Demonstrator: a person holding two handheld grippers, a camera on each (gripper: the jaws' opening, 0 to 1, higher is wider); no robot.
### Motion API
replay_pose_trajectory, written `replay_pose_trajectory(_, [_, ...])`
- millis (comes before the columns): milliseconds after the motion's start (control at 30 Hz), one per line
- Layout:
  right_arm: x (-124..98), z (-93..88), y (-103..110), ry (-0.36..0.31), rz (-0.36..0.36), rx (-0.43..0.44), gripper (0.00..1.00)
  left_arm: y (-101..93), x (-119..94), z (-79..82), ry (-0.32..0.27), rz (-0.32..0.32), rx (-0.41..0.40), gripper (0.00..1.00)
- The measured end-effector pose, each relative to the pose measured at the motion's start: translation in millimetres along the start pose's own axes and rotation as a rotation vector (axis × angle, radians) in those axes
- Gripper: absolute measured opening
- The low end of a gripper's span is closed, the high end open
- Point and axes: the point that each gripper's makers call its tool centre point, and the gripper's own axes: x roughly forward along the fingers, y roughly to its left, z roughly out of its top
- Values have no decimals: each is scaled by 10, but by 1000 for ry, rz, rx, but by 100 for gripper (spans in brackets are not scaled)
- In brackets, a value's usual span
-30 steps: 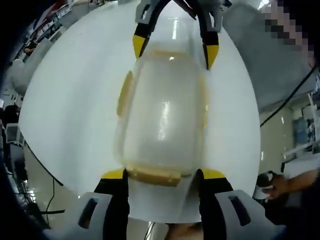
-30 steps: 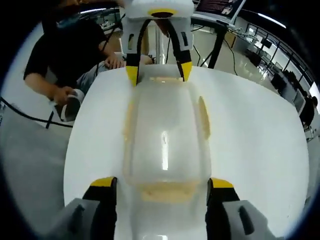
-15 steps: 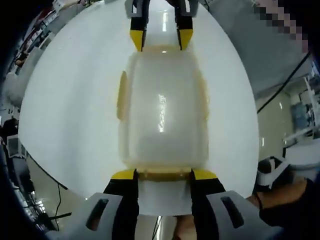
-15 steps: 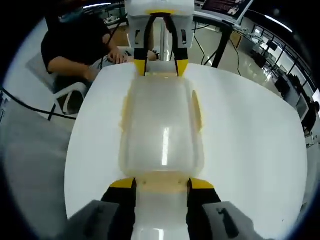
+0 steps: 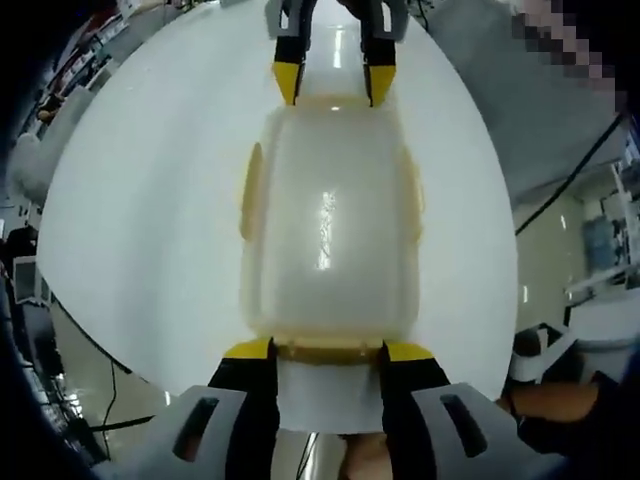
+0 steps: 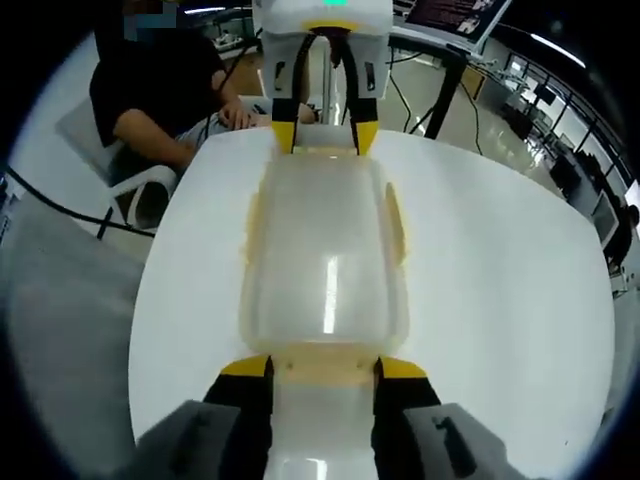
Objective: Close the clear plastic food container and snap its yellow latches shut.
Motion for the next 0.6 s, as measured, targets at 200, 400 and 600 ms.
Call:
replay_pose_trajectory(200, [-3,-23,21,-1,-2,7,36,-4,-31,26,7,17,18,37])
replay_pose_trajectory(400, [-69,11,75,-38,20,9,36,-61,-167,36,1,19,19,37])
replay_pose_trajectory(600, [-133,91,56,-49,10,2,36,-47,-306,41,12,40,19,36])
